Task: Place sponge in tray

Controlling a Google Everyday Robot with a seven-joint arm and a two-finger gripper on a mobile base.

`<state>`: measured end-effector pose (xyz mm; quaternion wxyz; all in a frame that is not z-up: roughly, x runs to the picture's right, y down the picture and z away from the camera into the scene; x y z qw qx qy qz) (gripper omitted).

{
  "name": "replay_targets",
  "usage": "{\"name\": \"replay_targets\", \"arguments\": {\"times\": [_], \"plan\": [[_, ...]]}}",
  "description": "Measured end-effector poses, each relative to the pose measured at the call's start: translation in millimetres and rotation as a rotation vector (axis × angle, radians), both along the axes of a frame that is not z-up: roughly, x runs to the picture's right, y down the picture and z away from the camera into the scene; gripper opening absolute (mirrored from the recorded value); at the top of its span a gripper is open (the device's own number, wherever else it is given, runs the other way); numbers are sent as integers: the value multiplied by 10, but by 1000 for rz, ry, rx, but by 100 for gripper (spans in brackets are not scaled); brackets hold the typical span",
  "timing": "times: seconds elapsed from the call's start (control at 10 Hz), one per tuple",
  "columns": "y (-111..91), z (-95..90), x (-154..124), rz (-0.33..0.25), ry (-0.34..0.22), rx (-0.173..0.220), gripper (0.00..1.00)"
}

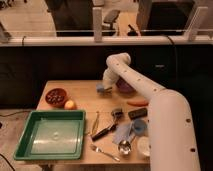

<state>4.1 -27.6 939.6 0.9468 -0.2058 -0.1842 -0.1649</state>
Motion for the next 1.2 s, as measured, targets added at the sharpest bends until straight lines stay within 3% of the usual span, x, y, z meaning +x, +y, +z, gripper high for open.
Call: {"name": "replay_targets", "arguments": {"times": [1.2], "plan": [[-104, -21, -272, -80, -48, 44, 3]]}}
